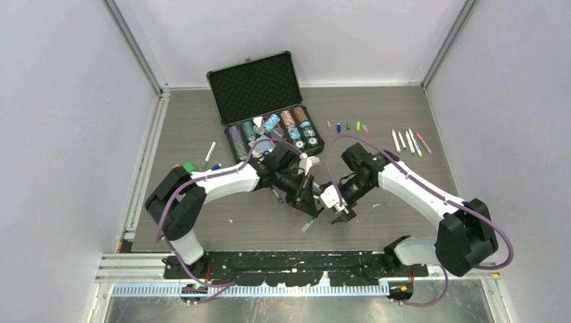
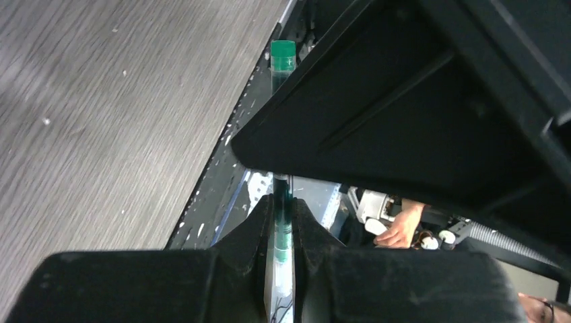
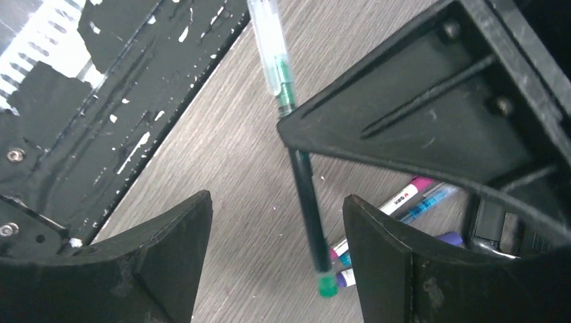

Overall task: Open the pen caps
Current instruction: Open the pen cap from the pen.

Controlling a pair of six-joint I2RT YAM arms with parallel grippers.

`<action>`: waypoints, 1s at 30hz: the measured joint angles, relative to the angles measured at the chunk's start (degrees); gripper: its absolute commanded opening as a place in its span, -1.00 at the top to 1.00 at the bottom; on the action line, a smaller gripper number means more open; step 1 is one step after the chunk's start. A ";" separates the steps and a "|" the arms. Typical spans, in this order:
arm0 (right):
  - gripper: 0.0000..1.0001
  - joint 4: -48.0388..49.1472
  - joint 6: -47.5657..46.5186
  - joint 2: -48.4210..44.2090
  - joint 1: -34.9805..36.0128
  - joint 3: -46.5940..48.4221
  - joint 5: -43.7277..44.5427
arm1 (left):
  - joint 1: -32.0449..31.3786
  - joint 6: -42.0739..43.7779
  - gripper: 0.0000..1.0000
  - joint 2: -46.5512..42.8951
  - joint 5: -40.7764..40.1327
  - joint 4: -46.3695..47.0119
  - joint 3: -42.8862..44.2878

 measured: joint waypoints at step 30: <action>0.99 1.29 -1.25 -0.87 4.33 -1.66 5.25 | 2.84 -9.40 -0.13 -12.83 -9.70 13.68 -10.95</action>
